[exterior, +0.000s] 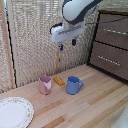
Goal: Propose to navigate your clamp on the clench of the first drawer. Use gentle force to register to the cabinet. Send posterior your swing mandate till over it lurks, a cup of pink essence. Fortify your grip after aiming concentric with the pink cup’s periphery. Manoeuvre the pink towards the cabinet's top. Drop your compression till the cup is resting inside.
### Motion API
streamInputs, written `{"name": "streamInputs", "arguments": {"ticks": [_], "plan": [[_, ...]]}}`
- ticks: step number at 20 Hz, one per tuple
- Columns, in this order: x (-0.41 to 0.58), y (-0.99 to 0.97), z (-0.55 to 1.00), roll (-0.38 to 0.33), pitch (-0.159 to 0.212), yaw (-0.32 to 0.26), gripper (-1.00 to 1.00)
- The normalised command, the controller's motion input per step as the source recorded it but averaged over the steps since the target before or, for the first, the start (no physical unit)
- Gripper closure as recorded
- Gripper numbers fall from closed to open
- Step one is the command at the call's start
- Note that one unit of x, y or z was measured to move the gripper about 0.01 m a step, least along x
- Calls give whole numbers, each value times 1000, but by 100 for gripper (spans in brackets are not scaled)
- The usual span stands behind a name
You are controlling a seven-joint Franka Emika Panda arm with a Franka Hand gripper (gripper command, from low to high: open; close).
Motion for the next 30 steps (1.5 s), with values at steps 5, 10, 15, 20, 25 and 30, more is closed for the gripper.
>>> {"name": "streamInputs", "arguments": {"ticks": [5, 10, 15, 20, 25, 30], "plan": [[-38, -126, 6, -375, -6, 55, -100], [0, -121, 2, -375, 0, 14, -100], [58, -102, 41, -375, 0, 0, -100], [109, -26, 243, -333, -16, 2, -100], [114, 0, 425, -277, -15, 2, -100], [-3, -7, 333, -307, -5, 42, -100]]}}
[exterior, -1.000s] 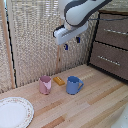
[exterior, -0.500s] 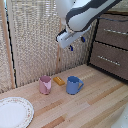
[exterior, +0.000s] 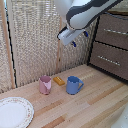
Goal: Propose to navigate your clamp on the clench of the first drawer. Use gentle force to register to the cabinet. Send posterior your swing mandate till over it lurks, a cup of pink essence. Fortify your grip after aiming concentric with the pink cup’s periphery. Manoeuvre the pink towards the cabinet's top. Drop your compression till the cup is resting inside.
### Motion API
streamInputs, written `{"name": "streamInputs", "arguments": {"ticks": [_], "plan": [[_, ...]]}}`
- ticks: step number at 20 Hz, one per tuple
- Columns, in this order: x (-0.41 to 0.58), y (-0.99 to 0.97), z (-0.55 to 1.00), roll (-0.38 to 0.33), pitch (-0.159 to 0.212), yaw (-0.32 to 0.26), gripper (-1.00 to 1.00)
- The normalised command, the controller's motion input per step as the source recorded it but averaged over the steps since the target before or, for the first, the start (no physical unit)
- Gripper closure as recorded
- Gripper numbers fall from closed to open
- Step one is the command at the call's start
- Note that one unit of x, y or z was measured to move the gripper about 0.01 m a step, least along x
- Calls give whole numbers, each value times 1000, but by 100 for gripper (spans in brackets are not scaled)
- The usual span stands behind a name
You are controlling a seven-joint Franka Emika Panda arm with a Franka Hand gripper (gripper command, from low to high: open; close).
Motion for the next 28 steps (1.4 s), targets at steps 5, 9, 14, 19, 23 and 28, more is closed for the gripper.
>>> {"name": "streamInputs", "arguments": {"ticks": [5, 9, 14, 19, 23, 28], "plan": [[-43, -105, 161, -334, 0, 104, -100], [-161, -164, 45, -349, 0, 137, -100], [-190, -175, 0, -356, -2, 165, -100], [-156, -155, 0, -357, 0, 171, -100], [-134, -244, 0, -323, 0, 167, -100], [-198, -427, -27, -260, -1, 137, -100]]}}
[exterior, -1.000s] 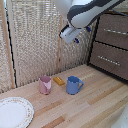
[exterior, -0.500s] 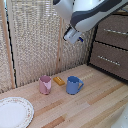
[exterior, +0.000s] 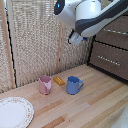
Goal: Propose to navigate your clamp on the clench of the first drawer. Use gentle force to register to the cabinet. Send posterior your swing mandate till over it lurks, a cup of pink essence. Fortify your grip after aiming concentric with the pink cup’s periphery. Manoeuvre the pink towards the cabinet's top. Drop your compression till the cup is resting inside.
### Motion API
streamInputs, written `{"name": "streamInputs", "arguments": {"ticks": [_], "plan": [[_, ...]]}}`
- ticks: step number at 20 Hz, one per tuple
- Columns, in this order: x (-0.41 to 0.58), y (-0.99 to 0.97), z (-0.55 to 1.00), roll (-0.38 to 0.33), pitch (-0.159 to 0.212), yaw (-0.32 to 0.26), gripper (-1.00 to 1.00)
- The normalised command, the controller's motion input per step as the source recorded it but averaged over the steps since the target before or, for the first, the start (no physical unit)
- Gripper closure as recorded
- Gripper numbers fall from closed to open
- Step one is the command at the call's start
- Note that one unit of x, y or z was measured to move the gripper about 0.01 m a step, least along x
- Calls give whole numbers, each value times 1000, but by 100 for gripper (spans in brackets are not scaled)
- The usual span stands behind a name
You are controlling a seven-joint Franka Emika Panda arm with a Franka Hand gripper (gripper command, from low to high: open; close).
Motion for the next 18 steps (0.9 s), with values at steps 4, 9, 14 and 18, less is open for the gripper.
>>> {"name": "streamInputs", "arguments": {"ticks": [4, 9, 14, 18], "plan": [[-275, -546, -50, -234, -4, 98, -100], [-227, -582, -13, -238, -20, 87, -100], [-68, -745, 0, -183, -39, 61, -100], [0, -824, 0, -85, -37, 87, -100]]}}
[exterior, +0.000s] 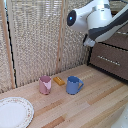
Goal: Propose to navigate your clamp on the clench of the first drawer. Use gentle force to register to the cabinet. Send posterior your swing mandate till over it lurks, a cup of pink essence. Fortify your grip after aiming concentric with the pink cup’s periphery. Manoeuvre the pink towards the cabinet's top. Drop your compression till the cup is resting inside.
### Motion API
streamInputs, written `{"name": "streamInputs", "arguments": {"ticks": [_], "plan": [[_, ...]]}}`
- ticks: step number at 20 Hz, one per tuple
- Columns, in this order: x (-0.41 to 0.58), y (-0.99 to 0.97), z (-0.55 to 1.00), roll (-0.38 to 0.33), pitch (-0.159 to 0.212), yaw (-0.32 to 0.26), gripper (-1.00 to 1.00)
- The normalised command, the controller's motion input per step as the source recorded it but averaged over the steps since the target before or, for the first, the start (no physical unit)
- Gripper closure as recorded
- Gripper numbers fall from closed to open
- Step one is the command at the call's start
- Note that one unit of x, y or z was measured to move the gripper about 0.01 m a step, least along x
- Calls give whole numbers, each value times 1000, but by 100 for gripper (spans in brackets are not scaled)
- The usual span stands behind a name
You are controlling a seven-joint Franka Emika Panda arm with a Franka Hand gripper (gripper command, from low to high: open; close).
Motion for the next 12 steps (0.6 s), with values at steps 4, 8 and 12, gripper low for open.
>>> {"name": "streamInputs", "arguments": {"ticks": [4, 8, 12], "plan": [[0, -798, 0, -17, -50, 86, -100], [0, -755, 2, 0, -46, 60, -100], [66, -722, 21, -3, -16, 83, -100]]}}
